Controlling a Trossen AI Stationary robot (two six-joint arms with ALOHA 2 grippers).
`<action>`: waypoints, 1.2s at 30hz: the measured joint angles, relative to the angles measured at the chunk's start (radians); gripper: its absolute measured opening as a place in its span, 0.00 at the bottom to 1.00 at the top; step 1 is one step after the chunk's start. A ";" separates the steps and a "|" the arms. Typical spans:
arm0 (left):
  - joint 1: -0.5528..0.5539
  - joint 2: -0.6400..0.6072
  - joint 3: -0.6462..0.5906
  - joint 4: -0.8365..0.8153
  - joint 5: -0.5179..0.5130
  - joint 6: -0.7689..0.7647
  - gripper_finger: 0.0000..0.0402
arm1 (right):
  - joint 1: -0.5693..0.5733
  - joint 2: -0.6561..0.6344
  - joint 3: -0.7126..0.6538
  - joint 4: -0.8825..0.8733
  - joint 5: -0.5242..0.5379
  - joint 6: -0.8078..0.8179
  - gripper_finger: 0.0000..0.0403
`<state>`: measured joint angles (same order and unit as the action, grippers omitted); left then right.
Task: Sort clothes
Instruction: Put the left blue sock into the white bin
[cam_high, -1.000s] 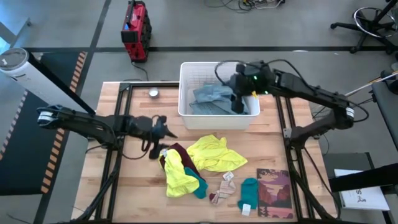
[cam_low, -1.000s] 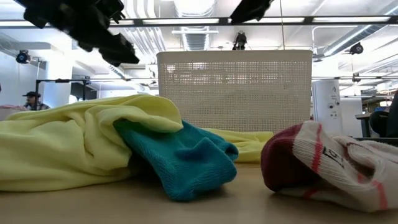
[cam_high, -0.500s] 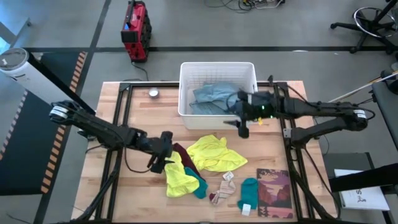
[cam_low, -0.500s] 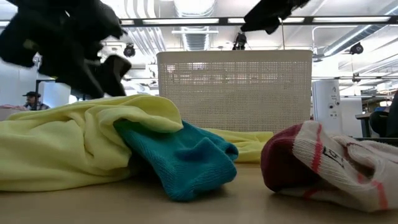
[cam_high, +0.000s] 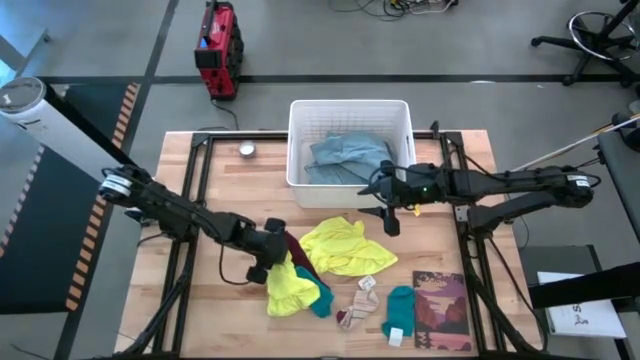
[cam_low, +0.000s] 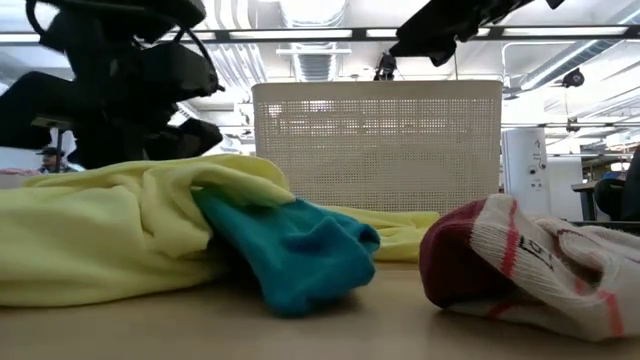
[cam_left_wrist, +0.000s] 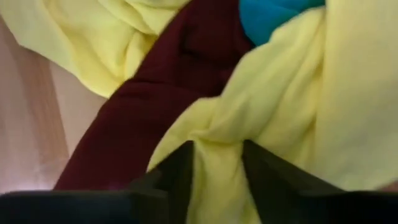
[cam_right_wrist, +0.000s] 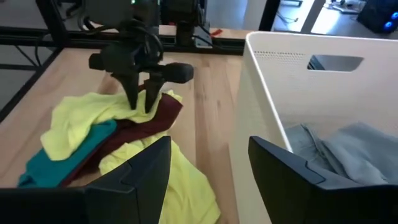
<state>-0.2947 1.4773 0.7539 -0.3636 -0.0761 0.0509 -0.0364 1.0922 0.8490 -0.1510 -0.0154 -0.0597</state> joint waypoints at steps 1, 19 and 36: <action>-0.004 0.002 0.025 -0.043 -0.004 0.007 0.20 | 0.001 0.000 0.000 -0.001 0.000 0.000 0.50; -0.032 -0.209 0.316 -0.340 -0.010 -0.002 0.00 | 0.059 0.020 0.000 0.007 -0.076 0.052 0.49; -0.090 -0.267 0.029 -0.059 -0.011 -0.297 0.36 | 0.298 0.448 -0.002 0.269 -0.195 0.372 0.55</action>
<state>-0.3849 1.2098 0.7831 -0.4224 -0.0874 -0.2460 0.2611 1.5406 0.8467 0.1180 -0.2100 0.3126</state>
